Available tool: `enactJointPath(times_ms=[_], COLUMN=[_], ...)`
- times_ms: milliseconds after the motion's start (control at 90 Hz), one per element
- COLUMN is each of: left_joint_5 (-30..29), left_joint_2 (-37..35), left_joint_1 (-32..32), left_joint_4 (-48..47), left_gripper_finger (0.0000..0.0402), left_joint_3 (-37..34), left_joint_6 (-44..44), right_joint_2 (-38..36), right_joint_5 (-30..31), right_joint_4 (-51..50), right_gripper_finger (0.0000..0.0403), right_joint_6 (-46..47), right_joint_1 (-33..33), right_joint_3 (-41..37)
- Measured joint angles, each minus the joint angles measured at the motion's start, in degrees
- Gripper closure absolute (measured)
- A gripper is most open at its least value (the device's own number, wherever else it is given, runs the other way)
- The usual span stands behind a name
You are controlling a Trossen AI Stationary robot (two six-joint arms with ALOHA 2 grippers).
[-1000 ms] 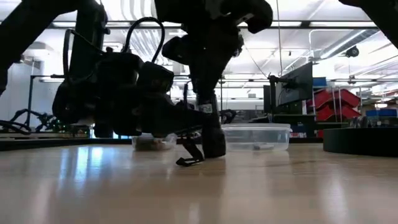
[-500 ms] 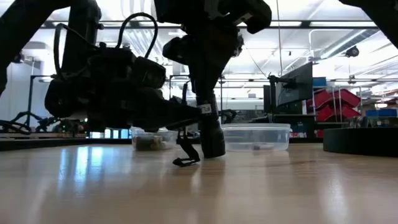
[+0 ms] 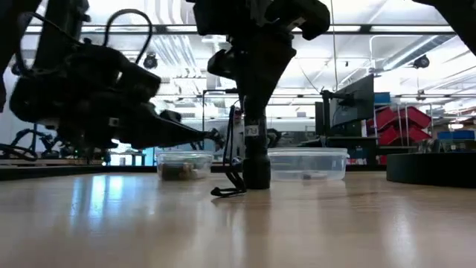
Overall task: Insert battery
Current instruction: Close the black flashlight cover
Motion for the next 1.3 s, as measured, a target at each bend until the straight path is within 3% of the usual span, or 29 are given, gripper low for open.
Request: enactJointPath(times_ms=[189, 489, 678, 911, 1300], left_joint_5=[0.1, 1.5, 1.2, -4.2, -7.4], left_joint_2=[0.4, 11.1, 12.4, 14.3, 10.0], left_joint_1=[0.0, -0.5, -2.7, -7.5, -6.6], left_joint_4=[-1.6, 2.1, 2.4, 0.9, 0.9], left_gripper_finger=[0.0297, 0.0258, 0.0243, 0.0251, 0.0272], left_joint_3=[2.7, 13.4, 13.4, 14.9, 12.2], left_joint_6=[-0.2, -2.8, -4.8, -5.5, -2.5], right_joint_2=[-1.2, -1.3, -1.3, -1.3, -1.3], right_joint_5=[0.0, 0.1, 0.0, -0.1, -0.1], right_joint_4=[1.6, 2.1, 2.4, 3.1, 3.2], right_gripper_finger=[0.0317, 0.0317, 0.0317, 0.0317, 0.0317], right_joint_6=[1.1, 3.6, 3.5, 2.9, 3.1], right_joint_1=[-0.3, -0.3, -0.2, -0.2, -0.2], right_joint_3=[-3.3, -4.2, -4.4, -4.5, -4.6])
